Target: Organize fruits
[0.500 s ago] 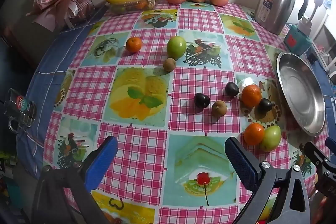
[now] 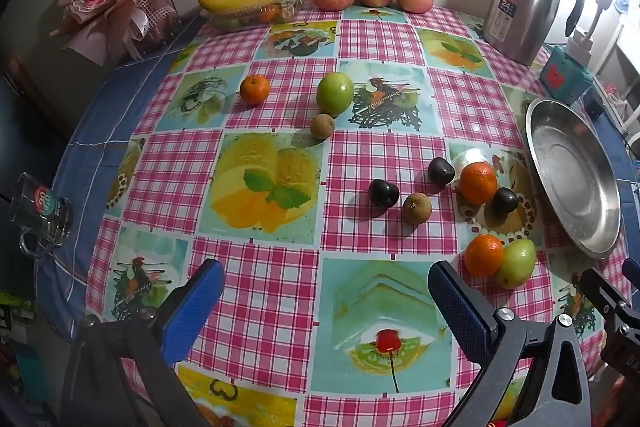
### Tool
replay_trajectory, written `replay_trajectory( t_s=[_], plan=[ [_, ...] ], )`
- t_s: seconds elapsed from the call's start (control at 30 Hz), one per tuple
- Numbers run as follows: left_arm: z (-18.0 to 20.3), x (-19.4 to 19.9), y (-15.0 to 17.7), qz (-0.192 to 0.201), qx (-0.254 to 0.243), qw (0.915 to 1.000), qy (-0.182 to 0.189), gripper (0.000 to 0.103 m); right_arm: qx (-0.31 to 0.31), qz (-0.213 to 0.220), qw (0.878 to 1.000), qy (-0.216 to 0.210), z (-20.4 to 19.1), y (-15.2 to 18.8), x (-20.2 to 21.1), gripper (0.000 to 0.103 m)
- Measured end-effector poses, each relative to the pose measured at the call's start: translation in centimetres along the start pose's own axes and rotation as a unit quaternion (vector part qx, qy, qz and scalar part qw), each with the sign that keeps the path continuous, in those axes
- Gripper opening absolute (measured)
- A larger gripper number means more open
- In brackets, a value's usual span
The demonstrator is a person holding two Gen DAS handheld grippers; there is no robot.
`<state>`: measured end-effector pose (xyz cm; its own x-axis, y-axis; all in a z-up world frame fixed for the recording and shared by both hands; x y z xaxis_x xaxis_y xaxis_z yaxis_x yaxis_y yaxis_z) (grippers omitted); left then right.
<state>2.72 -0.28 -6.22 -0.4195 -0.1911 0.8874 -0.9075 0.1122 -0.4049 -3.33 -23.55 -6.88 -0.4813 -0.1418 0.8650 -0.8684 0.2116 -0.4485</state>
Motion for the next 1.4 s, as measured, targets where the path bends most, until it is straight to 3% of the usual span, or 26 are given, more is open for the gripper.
replay_trajectory(
  t_s=[1.4],
  plan=[
    [-0.04,0.16,0.03,0.0,0.001,1.0,0.0,0.103,-0.008,-0.003,1.0,-0.004,0.17,0.05,-0.13,0.103]
  ],
)
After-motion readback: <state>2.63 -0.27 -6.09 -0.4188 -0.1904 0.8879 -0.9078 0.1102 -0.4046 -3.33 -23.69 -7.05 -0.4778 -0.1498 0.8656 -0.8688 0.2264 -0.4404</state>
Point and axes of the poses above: each gripper's, at about its wrist camera, not at the fingertips, and x roughly against the way its jaws point, z to its right, y to its underside, the point moved 7 cm from there along -x, roughly the way its jaws point, and after that the axes turned 11 degrees about -y, right-handed, at the moved point
